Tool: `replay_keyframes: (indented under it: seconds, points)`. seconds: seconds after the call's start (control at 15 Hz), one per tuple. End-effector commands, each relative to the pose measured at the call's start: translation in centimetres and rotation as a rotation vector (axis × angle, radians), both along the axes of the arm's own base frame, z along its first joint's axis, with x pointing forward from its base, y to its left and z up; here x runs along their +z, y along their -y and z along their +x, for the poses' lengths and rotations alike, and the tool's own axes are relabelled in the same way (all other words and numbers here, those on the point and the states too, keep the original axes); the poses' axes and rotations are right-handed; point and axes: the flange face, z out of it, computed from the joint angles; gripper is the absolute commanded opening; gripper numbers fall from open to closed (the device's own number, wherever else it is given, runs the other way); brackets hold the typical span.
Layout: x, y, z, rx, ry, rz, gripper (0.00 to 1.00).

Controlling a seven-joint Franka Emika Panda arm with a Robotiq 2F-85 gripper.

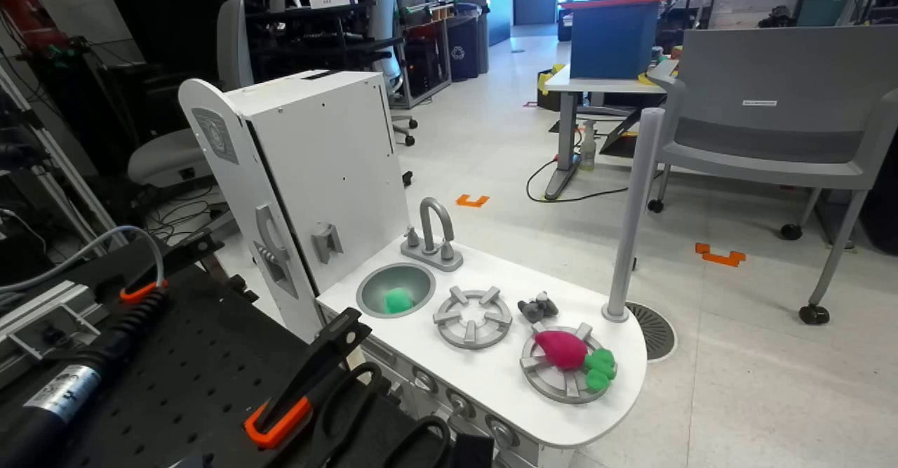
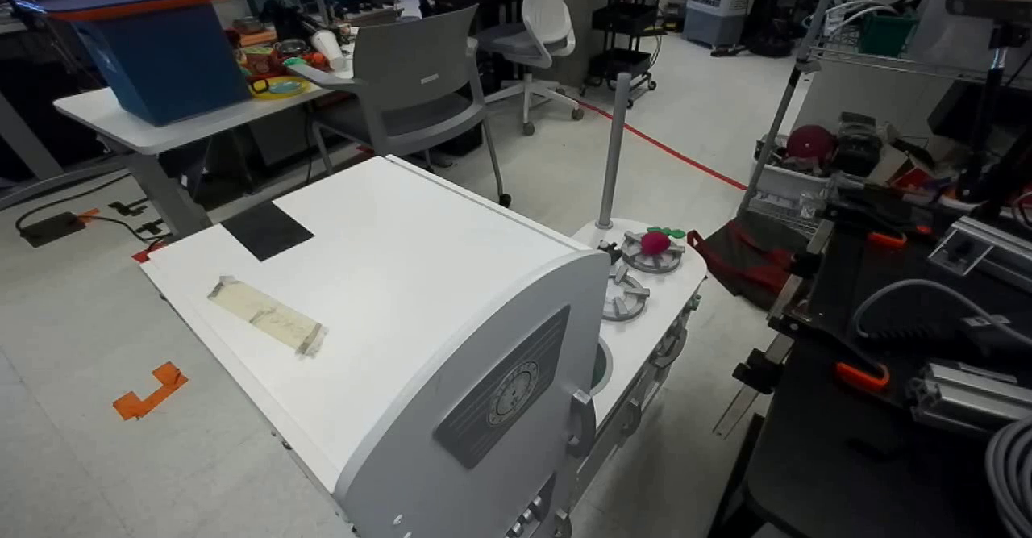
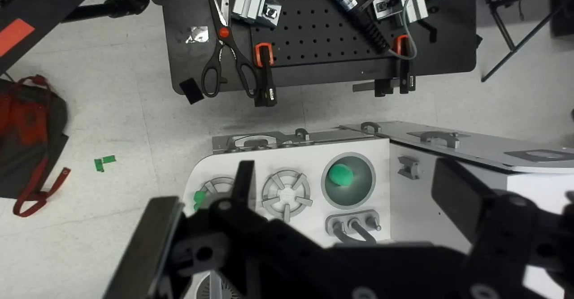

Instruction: Move the tap to the right

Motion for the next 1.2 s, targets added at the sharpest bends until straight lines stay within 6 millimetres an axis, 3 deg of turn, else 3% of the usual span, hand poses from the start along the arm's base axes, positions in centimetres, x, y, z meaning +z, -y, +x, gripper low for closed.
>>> replay_keyframes:
  seconds: [0.0,0.13,0.27,0.6,0.8,1.13]
  points:
    - [-1.1,-1.5,3.4,0.005,0.036,-0.037,1.00]
    - [-3.4,-3.5,6.4,0.034,0.049,-0.077,1.00]
    - [-7.1,-6.1,9.3,0.050,0.039,-0.117,1.00]
    - [-18.7,-12.5,15.9,0.105,0.086,-0.254,1.00]
    - [-25.0,-14.5,18.8,0.125,0.120,-0.332,1.00]
    - [-35.4,-16.7,21.4,0.176,0.118,-0.310,1.00]
